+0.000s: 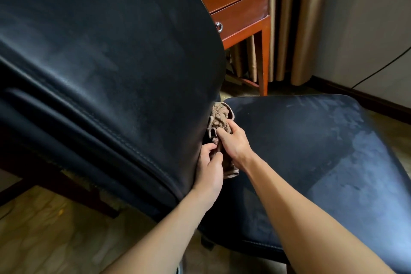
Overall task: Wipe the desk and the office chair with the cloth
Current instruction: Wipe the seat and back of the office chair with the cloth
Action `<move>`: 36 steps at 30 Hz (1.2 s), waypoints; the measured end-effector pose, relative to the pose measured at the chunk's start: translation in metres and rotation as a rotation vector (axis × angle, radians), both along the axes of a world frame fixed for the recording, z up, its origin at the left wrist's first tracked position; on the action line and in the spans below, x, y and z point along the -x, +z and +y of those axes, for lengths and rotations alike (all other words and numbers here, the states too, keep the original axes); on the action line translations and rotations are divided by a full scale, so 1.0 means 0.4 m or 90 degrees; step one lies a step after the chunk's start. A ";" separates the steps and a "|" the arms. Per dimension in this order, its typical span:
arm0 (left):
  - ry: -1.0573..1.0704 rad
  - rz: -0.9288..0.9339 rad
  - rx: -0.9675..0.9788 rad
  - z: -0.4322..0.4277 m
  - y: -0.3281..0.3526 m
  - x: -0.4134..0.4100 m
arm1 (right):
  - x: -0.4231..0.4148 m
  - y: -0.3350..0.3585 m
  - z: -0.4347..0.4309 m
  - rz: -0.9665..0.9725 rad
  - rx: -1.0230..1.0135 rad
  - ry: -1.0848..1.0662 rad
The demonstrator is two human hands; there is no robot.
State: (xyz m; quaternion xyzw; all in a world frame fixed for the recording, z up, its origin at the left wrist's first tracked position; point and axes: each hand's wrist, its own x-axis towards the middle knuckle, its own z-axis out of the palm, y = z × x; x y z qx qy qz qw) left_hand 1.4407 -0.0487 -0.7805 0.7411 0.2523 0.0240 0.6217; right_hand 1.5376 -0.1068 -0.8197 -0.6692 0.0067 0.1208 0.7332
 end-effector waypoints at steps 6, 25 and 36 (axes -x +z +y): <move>-0.067 0.070 -0.019 0.020 0.025 0.047 | 0.069 0.017 -0.008 -0.010 0.004 0.023; -0.280 0.178 -0.318 0.099 0.074 0.269 | 0.324 0.030 -0.031 0.025 0.011 0.086; -0.225 0.115 -0.345 0.177 0.096 0.398 | 0.496 0.047 -0.016 0.090 -0.099 0.083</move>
